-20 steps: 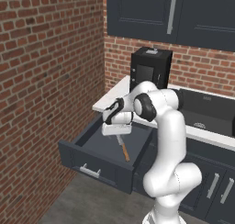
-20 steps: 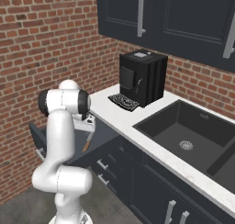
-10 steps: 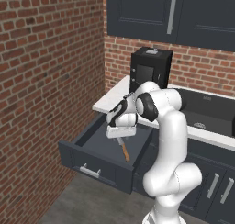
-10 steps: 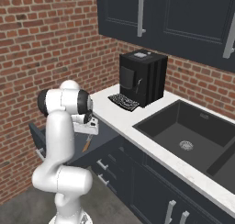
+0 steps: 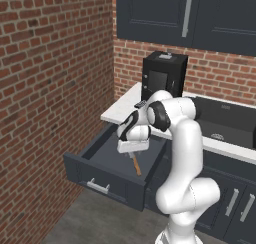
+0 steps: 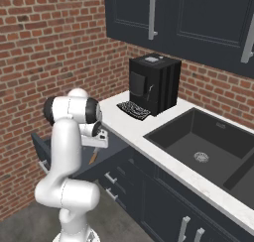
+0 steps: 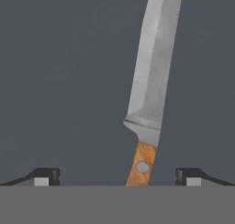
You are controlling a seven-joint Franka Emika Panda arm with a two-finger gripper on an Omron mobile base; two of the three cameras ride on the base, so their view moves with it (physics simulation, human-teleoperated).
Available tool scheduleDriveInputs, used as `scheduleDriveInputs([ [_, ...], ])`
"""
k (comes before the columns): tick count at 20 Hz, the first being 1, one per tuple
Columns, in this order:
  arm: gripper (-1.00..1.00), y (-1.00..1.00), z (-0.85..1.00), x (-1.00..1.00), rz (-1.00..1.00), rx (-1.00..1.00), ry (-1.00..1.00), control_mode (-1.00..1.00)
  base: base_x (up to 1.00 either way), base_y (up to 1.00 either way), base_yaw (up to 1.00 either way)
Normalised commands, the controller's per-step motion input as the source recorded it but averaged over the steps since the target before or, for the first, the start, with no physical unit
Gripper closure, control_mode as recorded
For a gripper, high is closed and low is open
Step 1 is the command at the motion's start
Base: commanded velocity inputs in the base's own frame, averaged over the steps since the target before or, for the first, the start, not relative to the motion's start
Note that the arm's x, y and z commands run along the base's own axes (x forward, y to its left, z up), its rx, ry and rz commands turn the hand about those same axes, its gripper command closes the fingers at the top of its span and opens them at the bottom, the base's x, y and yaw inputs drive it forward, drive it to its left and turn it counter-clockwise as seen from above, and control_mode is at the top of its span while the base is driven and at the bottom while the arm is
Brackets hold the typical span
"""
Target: Pick up the knife from the drawer and place it on the cutting board. Then place the meat from the plate to the cutting board.
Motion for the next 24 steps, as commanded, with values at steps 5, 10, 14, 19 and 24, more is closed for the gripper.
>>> scheduleDriveInputs([
  [5,-1.0,0.0,-0.28,0.0,0.06,-0.01,0.0,-1.0,0.0,0.0,0.0],
  [10,-1.0,-0.01,-0.12,0.0,0.0,-0.01,0.0,-1.0,0.0,0.0,0.0],
  [14,-1.0,-0.08,-0.06,0.0,0.0,0.0,0.0,-1.0,0.0,0.0,0.0],
  [19,-1.0,-0.06,0.0,0.0,0.0,0.0,0.0,-1.0,0.0,0.0,0.0],
  [24,-1.0,-0.04,-0.05,0.0,0.0,0.0,0.0,-1.0,0.0,0.0,0.0],
])
